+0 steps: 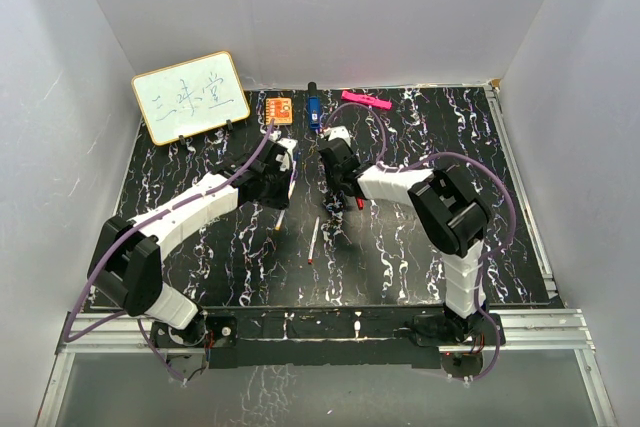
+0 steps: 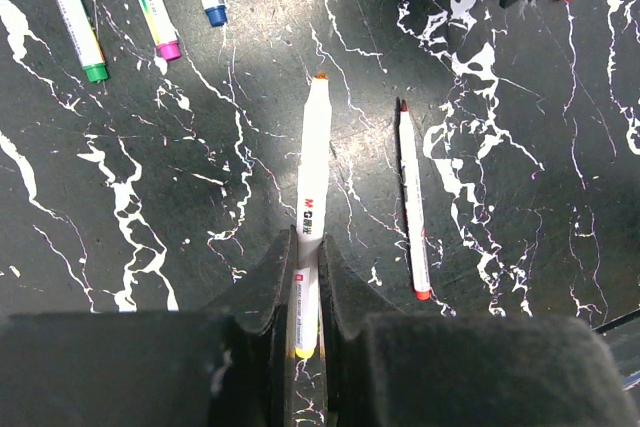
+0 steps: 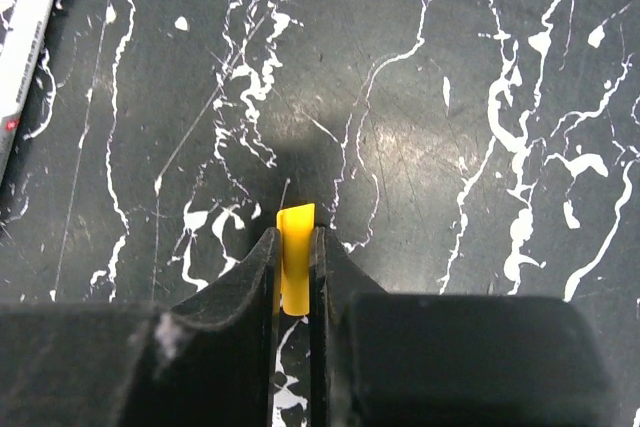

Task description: Insert the pens into the pen caps

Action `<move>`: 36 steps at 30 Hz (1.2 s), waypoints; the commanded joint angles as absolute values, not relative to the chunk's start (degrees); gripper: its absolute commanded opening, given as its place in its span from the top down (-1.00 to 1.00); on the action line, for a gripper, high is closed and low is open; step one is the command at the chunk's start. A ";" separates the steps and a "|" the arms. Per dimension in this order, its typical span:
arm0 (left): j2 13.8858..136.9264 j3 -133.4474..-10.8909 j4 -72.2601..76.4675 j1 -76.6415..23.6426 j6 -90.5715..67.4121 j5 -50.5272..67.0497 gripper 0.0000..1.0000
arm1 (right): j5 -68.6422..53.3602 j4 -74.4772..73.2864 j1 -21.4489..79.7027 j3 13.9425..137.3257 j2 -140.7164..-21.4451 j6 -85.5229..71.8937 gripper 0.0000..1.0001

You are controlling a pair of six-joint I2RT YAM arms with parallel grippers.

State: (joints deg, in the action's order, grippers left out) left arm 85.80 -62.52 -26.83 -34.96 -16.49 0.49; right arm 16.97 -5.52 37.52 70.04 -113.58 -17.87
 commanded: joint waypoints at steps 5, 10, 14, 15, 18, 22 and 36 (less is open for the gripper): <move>83.69 -61.99 -26.78 -34.29 -16.35 1.45 1.00 | 17.63 -16.67 37.84 74.38 -118.67 -20.16 1.00; 84.01 -61.54 -25.57 -34.32 -16.22 2.62 1.00 | 18.83 -15.79 37.80 75.92 -115.90 -20.48 1.00; 84.02 -61.78 -23.30 -34.29 -16.41 4.47 1.00 | 20.25 -12.44 37.75 76.83 -111.33 -19.87 1.00; 84.02 -61.79 -22.46 -34.28 -16.54 5.23 1.00 | 20.66 -11.15 37.71 76.70 -109.82 -19.75 1.00; 84.18 -61.52 -19.16 -34.28 -17.31 6.70 1.00 | 20.97 -4.38 37.63 73.72 -104.05 -18.98 1.00; 82.66 -58.66 -10.90 -34.47 -19.66 8.52 1.00 | 20.20 8.53 37.62 64.80 -93.93 -18.96 1.00; 75.37 -46.62 20.57 -42.05 -24.33 12.79 1.00 | 10.58 50.43 37.66 36.02 -73.65 -21.66 1.00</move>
